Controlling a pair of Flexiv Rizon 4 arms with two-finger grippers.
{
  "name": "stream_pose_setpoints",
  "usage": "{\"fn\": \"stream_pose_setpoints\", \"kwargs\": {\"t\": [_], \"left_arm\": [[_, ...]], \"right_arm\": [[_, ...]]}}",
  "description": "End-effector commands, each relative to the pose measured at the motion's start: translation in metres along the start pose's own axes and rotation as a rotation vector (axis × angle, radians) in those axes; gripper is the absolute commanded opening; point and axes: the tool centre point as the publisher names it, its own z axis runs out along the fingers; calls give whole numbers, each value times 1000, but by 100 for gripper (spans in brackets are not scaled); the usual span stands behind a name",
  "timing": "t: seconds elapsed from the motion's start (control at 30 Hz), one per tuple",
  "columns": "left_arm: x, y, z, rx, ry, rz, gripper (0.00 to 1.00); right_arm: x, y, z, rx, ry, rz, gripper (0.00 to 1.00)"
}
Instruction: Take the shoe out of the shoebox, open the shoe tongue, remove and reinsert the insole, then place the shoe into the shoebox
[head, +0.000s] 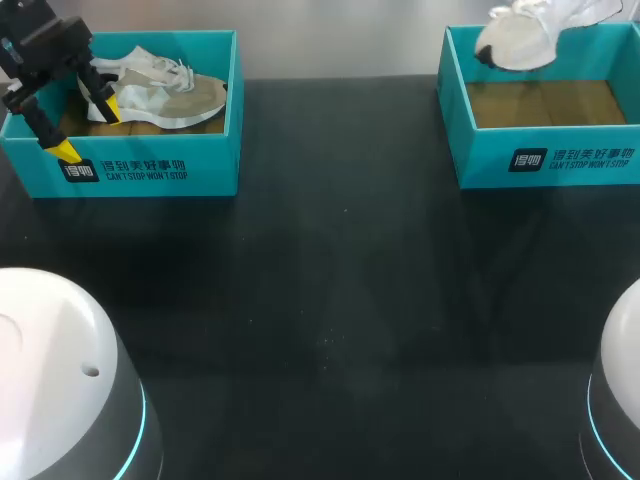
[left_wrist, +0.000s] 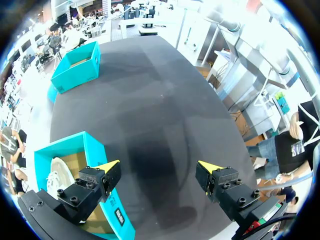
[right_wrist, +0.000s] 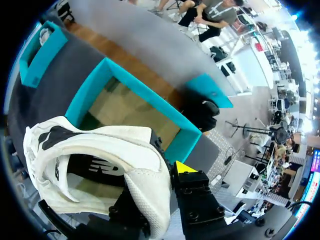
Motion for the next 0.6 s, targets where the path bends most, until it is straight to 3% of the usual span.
{"fn": "stream_pose_setpoints", "kwargs": {"t": [0.03, 0.13, 0.23, 0.33, 0.6], "left_arm": [[0, 1, -1, -2, 2, 1, 100], [0, 1, -1, -2, 2, 1, 100], [0, 1, -1, -2, 2, 1, 100], [0, 1, -1, -2, 2, 1, 100], [0, 1, -1, -2, 2, 1, 100]], "right_arm": [[-8, 11, -3, 78, 38, 122, 0], [-8, 11, -3, 78, 38, 122, 0], [-31, -3, 8, 145, 90, 400, 0], [-40, -19, 11, 133, 80, 500, 0], [-27, -52, 24, 138, 53, 691, 0]]}}
